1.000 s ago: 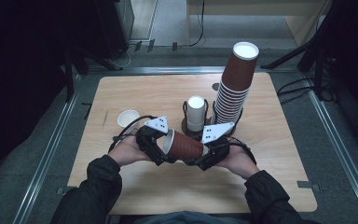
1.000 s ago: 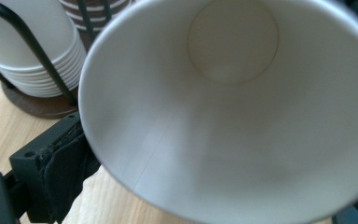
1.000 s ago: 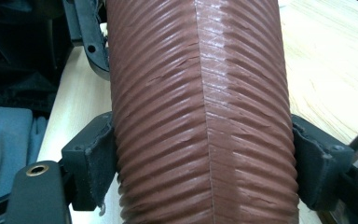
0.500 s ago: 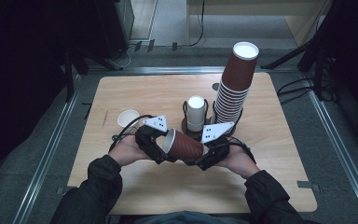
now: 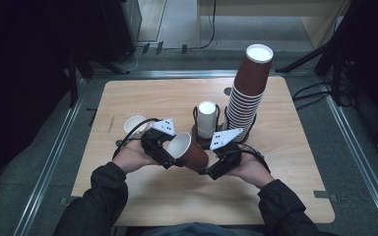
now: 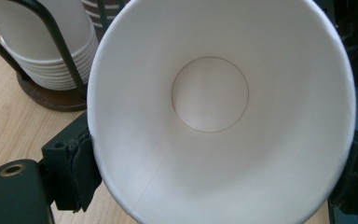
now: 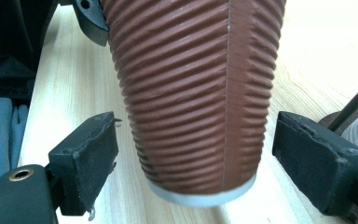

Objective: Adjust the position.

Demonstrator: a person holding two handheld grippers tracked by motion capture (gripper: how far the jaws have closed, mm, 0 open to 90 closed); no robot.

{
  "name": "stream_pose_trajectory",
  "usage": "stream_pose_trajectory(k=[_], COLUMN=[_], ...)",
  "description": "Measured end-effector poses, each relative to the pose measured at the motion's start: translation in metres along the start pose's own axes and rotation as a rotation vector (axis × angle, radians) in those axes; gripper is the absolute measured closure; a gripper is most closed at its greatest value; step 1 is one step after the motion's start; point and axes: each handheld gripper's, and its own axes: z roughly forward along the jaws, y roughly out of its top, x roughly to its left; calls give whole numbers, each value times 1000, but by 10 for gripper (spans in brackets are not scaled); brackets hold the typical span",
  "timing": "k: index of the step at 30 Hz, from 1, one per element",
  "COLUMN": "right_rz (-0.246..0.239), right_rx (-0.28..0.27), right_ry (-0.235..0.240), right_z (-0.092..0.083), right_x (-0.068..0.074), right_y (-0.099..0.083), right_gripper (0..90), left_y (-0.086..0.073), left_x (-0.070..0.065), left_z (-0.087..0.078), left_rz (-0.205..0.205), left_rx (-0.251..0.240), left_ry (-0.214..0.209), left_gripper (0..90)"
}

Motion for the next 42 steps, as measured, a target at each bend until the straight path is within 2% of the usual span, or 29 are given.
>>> stream_pose_trajectory(k=[1, 2, 7, 11, 17, 22, 29, 38, 42], right_rz=[10, -5, 5, -1, -11, -22, -44, -66, -73], right_rx=[8, 3, 33, 50, 74, 82, 85, 86, 84], right_ry=[4, -5, -1, -3, 4, 11, 23, 24, 19], right_z=[0, 0, 2, 7, 14, 19, 26, 28, 27], right_x=[0, -1, -1, 0, 2, 4, 9, 11, 12], right_y=[0, -1, -3, -4, -5, -4, -3, -2, -2], right_gripper=[143, 143, 144, 141, 137, 136, 135, 190, 197], left_y=[0, 0, 3, 4, 7, 9, 12, 12, 12], left_x=[0, 0, -3, -5, -8, -11, -14, -15, -16], left_z=[0, -1, 0, 5, 12, 15, 20, 24, 23], left_rz=[0, 10, 35, 53, 89, 100, 106, 106, 120], left_rx=[4, 13, 68, 120, 169, 182, 184, 192, 196], left_ry=[1, 13, 49, 51, 63, 59, 11, 3, 9], left_gripper=[102, 102, 102, 102, 102, 102, 101, 100, 90])
